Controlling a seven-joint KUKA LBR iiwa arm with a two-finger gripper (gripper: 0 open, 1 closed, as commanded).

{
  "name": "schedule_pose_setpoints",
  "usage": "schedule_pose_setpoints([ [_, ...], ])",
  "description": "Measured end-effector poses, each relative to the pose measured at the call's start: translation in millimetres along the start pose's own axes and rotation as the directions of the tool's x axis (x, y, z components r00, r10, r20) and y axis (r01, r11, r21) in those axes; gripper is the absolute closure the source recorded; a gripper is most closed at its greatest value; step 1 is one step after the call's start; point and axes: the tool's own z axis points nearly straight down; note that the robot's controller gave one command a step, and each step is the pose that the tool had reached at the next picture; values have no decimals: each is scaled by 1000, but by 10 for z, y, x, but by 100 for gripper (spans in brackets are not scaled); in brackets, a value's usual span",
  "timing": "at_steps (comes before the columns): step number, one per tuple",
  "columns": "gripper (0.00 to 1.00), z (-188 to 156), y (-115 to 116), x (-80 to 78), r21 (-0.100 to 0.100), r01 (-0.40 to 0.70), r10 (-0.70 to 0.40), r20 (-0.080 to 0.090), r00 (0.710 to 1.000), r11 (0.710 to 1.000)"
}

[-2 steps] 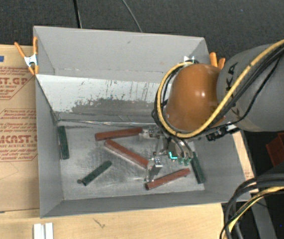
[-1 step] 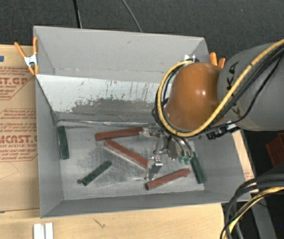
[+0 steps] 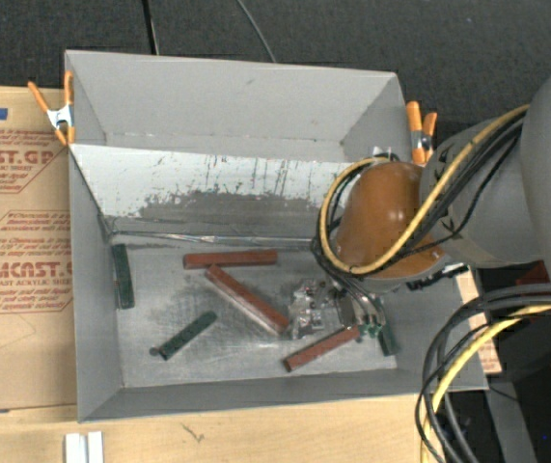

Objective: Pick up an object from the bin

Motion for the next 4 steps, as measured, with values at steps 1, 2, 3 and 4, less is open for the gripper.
schedule_pose_setpoints([
  [1,0,-4,2,-5,0,0,0,2,1000,1000],
  [2,0,-3,2,-4,-1,1,-1,1,1000,1000],
  [3,100,-33,589,-276,-1,209,-209,3,978,978],
  [4,100,-33,589,-276,-1,210,-209,3,978,978],
])
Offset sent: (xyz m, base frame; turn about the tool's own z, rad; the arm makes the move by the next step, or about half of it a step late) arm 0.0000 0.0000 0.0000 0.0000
